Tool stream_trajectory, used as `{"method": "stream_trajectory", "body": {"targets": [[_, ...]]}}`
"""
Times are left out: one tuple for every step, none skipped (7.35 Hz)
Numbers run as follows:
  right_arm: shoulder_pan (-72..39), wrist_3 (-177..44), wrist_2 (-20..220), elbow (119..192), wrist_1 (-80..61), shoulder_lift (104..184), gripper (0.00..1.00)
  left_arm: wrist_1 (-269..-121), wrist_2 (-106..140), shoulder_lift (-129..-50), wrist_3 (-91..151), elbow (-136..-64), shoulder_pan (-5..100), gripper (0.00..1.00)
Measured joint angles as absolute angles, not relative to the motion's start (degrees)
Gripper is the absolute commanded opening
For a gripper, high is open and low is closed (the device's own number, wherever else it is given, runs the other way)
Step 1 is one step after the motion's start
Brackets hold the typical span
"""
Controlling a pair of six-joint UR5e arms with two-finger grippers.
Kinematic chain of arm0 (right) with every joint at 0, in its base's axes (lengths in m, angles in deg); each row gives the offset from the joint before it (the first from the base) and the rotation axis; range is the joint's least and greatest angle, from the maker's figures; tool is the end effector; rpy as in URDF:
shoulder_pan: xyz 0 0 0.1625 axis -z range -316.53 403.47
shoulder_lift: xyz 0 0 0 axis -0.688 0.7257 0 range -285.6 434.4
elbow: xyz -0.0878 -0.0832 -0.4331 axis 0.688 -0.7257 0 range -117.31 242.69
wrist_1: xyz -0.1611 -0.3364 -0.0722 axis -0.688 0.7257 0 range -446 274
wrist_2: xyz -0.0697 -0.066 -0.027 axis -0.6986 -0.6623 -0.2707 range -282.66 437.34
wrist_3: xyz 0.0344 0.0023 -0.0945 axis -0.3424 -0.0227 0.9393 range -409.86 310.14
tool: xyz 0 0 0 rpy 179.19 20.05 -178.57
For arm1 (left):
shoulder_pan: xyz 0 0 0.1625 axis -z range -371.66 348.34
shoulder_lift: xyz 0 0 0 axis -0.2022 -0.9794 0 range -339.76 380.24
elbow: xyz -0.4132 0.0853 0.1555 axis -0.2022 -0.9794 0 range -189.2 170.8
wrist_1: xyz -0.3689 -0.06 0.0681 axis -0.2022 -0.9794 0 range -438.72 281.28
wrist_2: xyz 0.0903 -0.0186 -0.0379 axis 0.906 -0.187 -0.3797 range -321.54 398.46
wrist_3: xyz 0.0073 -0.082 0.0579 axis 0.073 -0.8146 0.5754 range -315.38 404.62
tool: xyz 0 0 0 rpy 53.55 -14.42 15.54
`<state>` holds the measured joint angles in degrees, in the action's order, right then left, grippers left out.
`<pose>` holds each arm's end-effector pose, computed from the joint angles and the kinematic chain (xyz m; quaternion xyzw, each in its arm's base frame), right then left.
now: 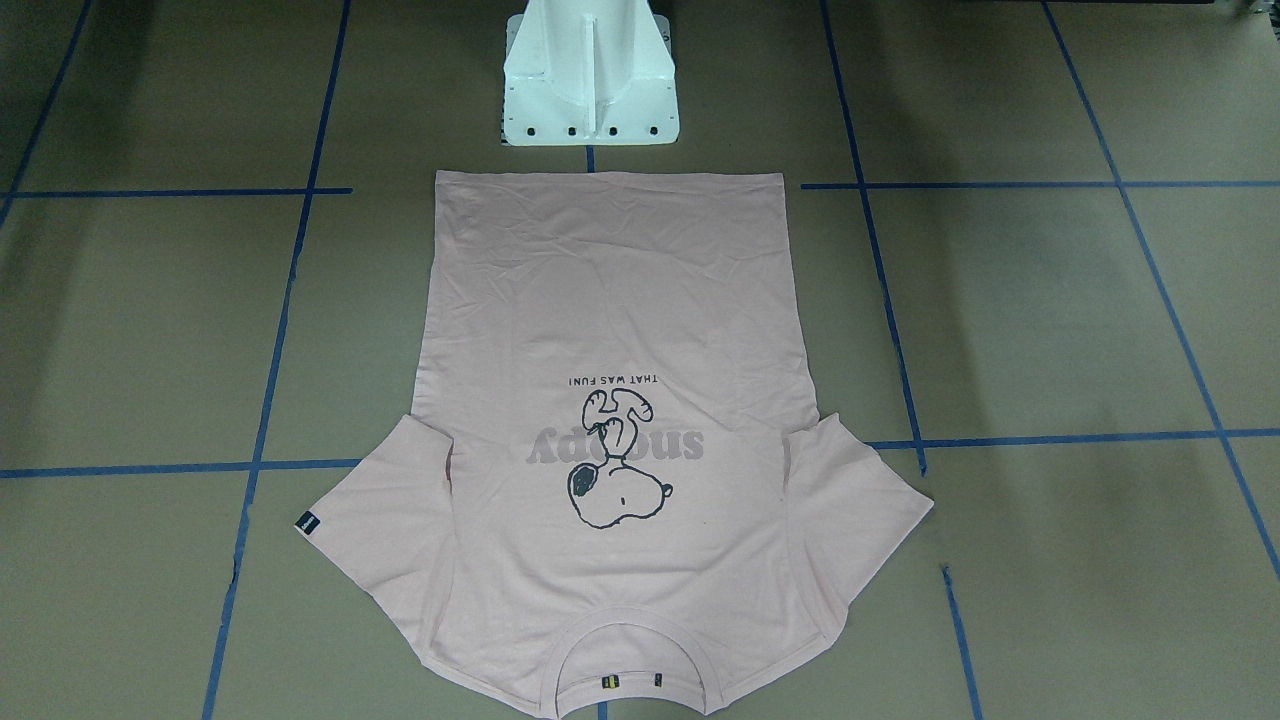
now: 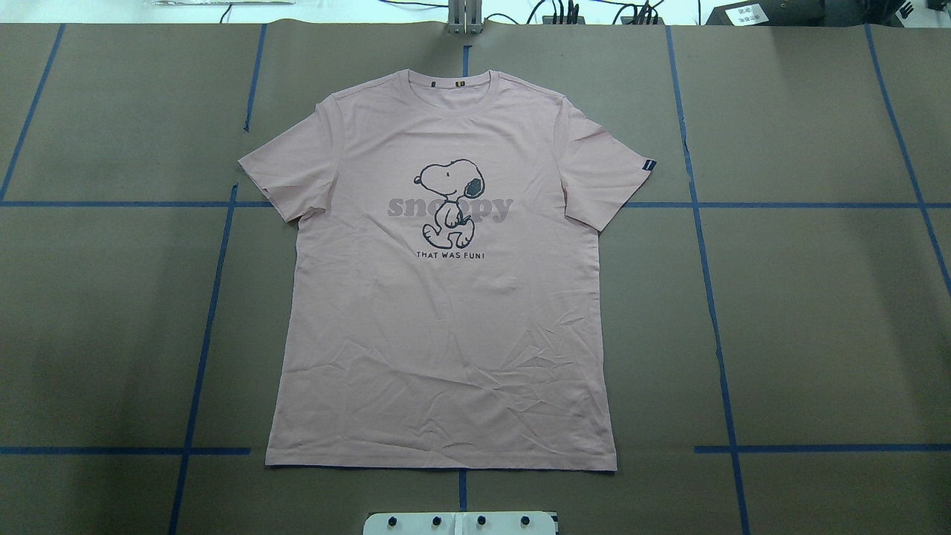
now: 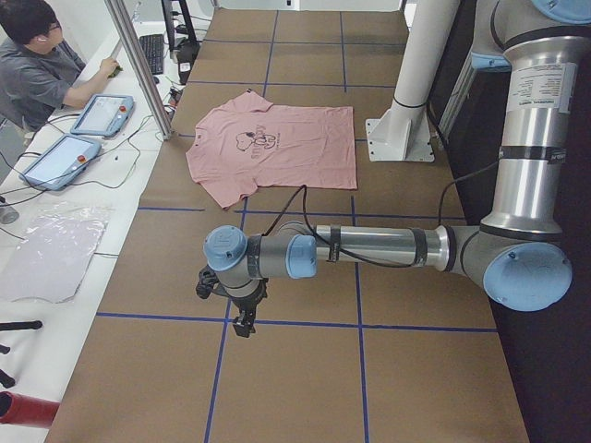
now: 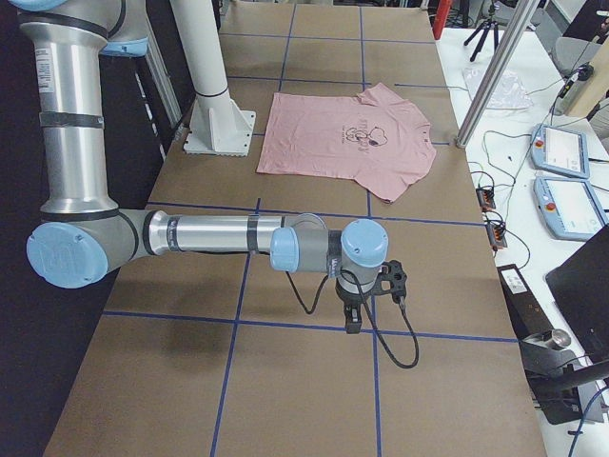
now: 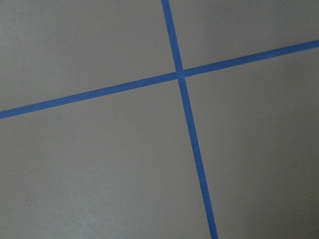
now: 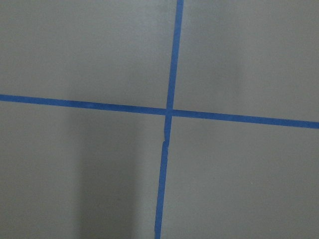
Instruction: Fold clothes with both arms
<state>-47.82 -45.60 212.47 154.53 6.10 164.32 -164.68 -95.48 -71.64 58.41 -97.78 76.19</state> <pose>0.0722 -0.4542 0.6716 0.0171 -0.3833 -0.0232 0.9232 -0.0460 -0.4674 0.6876 0.0091 0.3749 0.1170 0.9196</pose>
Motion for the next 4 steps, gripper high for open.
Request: {"method": "stream_trajectory", "body": {"targets": [[-48.0, -45.6, 212.4, 154.6, 6.1, 164.6, 1.00, -164.7, -95.5, -71.6, 58.4, -97.8, 76.2, 1.00], [-48.0, -45.6, 212.5, 154.7, 6.1, 164.5, 1.00, -164.7, -95.5, -71.8, 58.4, -97.8, 76.2, 1.00], [-48.0, -45.7, 212.6, 154.8, 6.2, 163.6, 1.00, -165.0, -95.5, -72.8, 58.3, -97.9, 76.2, 1.00], [-47.6, -45.8, 212.8, 154.8, 6.2, 161.9, 1.00, -165.8, -95.4, -75.4, 57.9, -97.8, 76.1, 1.00]]}}
